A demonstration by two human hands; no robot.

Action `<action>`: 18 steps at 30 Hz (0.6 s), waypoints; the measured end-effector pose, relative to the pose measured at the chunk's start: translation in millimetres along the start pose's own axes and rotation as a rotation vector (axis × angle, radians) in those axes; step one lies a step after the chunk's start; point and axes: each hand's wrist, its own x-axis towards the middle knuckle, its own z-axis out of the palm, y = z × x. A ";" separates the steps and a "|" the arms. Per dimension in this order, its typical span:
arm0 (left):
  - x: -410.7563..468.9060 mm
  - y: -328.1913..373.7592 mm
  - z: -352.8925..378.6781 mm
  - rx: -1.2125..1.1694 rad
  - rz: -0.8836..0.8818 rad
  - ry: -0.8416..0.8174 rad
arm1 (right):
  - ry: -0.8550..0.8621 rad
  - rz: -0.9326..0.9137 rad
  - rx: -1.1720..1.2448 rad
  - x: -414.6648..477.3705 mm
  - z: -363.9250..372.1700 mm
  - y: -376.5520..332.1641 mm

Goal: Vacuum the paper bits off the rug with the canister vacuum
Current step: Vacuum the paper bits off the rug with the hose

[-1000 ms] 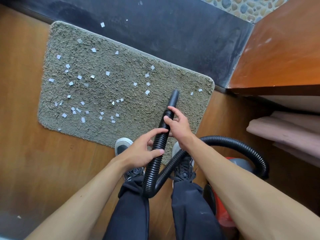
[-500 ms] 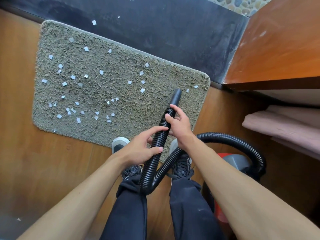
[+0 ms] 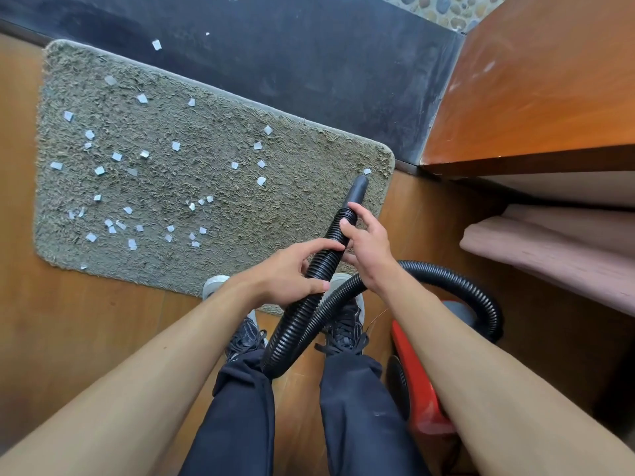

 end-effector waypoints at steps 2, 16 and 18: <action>-0.5 1.1 0.7 0.039 0.018 0.019 | -0.004 -0.006 0.007 0.7 -2.6 -1.6; -20.0 -12.6 -10.0 -0.175 -0.079 0.023 | -0.111 0.014 -0.112 2.1 25.6 -0.5; -29.8 -24.8 -12.4 -0.235 -0.087 0.038 | -0.138 0.014 -0.131 -1.3 38.3 6.3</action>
